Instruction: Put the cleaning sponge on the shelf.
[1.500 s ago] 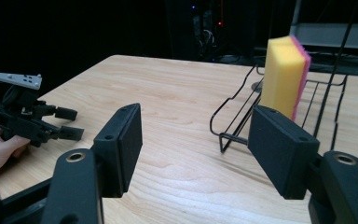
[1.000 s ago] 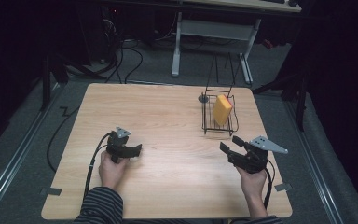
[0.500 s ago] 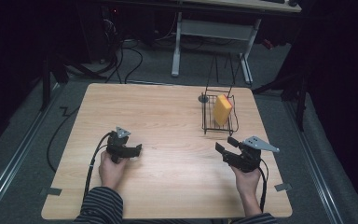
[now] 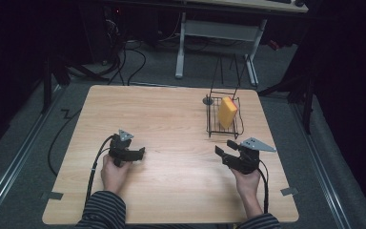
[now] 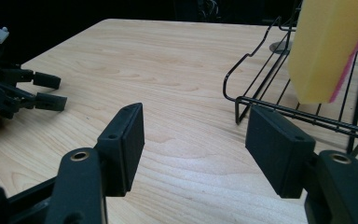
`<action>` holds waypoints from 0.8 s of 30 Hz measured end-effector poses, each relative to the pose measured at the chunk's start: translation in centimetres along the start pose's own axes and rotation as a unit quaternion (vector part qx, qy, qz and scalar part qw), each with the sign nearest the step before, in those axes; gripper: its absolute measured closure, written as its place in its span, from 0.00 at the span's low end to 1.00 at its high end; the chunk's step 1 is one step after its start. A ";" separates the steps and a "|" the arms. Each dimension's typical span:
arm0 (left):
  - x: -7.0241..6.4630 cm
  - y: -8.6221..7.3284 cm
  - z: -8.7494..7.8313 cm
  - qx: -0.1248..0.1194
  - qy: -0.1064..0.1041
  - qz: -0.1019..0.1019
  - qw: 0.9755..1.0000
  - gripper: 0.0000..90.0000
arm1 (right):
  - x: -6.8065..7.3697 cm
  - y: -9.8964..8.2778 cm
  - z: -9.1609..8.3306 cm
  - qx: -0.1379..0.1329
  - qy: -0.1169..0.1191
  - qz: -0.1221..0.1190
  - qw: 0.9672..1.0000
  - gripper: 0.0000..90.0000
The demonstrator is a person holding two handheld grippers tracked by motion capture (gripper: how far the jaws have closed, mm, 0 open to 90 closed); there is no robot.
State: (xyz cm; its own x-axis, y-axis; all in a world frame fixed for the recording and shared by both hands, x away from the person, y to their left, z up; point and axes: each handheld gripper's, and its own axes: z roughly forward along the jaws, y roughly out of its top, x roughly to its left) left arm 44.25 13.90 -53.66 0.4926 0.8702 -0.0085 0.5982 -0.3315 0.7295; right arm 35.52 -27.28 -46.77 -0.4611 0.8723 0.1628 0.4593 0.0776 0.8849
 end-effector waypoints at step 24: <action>0.0 0.0 0.0 0.000 0.000 0.000 1.000 0.19 | -0.4 -1.0 3.0 0.037 -0.010 -0.004 0.999 0.42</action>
State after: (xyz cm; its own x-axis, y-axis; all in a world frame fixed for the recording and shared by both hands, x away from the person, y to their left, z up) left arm 44.25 13.90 -53.66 0.4925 0.8703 -0.0088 0.5983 -0.3312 0.7296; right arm 37.56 -26.19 -49.00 -0.4494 0.8812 0.1467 0.5112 0.1191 0.8512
